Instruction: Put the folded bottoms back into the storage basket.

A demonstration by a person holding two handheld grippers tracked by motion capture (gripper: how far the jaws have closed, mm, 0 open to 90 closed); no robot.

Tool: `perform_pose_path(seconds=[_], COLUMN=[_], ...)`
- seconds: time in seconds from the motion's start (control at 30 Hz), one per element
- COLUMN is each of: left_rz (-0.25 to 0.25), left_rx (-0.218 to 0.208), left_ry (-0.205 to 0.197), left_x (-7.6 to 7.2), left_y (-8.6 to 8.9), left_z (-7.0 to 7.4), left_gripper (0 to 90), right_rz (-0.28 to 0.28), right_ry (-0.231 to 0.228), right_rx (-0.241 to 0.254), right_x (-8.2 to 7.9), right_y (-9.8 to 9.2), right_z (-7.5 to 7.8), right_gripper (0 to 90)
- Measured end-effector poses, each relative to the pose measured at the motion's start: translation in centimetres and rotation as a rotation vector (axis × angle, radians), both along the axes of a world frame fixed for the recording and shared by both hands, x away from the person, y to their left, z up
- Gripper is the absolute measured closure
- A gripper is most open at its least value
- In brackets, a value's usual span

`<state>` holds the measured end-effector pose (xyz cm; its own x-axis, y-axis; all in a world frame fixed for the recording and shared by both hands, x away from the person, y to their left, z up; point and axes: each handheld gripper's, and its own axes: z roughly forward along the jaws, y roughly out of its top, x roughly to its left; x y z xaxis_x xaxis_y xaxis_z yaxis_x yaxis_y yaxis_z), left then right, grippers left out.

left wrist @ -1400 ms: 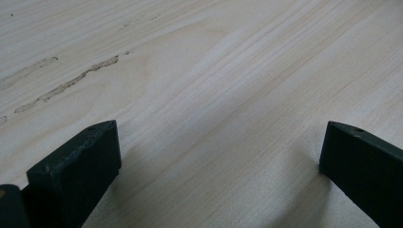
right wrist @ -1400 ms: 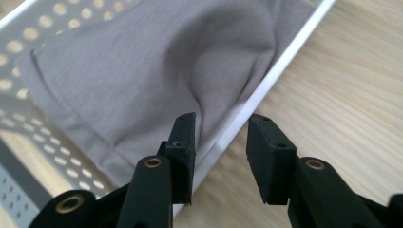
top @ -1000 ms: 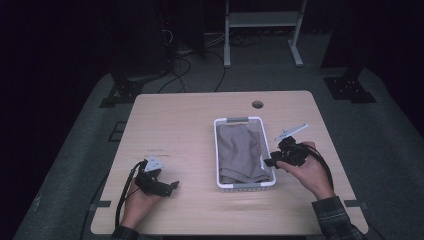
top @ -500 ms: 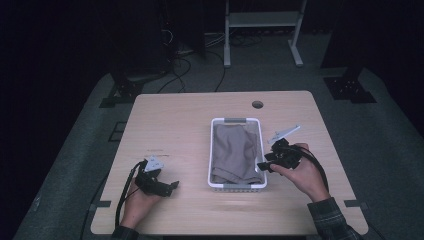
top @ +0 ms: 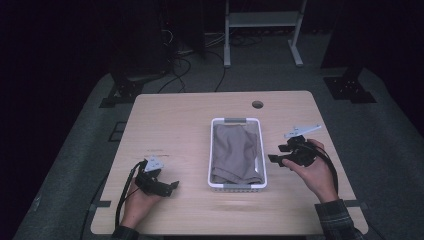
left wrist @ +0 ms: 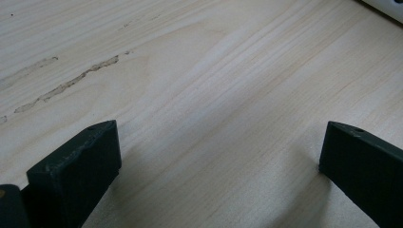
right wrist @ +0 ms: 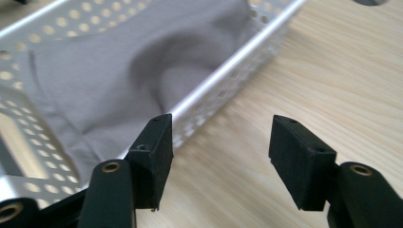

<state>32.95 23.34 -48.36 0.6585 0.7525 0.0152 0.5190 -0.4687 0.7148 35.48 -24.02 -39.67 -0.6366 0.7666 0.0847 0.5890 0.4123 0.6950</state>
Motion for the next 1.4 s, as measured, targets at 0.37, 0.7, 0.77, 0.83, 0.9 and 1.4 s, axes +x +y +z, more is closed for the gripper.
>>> perform_pose_path(seconds=[0.37, 0.7, 0.77, 0.83, 0.9, 1.4], left_rz=[0.000, -0.001, -0.001, -0.001, 0.000, -0.001], left_rx=[0.000, 0.000, 0.001, 0.000, 0.000, 0.000], left_ry=[0.000, -0.001, -0.001, -0.001, -0.001, -0.001], left_x=[-0.1, -0.1, -0.1, -0.1, -0.1, -0.1], left_y=[0.1, 0.1, 0.1, 0.1, 0.1, 0.1], left_z=[0.0, 0.0, 0.0, 0.0, 0.0, 0.0], left_gripper=[0.0, 0.0, 0.0, 0.0, 0.0, 0.0], right_rz=[-0.093, -0.149, -0.160, -0.173, -0.178, -0.191], right_ry=[-0.047, -0.037, -0.035, -0.038, -0.043, -0.101], right_rx=[-0.016, -0.053, -0.057, -0.077, -0.080, -0.021], right_x=[-0.7, -1.5, -1.6, -1.6, -1.6, -1.8], right_y=[-2.9, -4.2, -4.3, -4.4, -4.4, -3.5], right_z=[-2.2, -5.2, -5.7, -6.3, -6.8, -8.9], right_gripper=[36.6, 35.2, 35.2, 35.2, 35.2, 22.3])
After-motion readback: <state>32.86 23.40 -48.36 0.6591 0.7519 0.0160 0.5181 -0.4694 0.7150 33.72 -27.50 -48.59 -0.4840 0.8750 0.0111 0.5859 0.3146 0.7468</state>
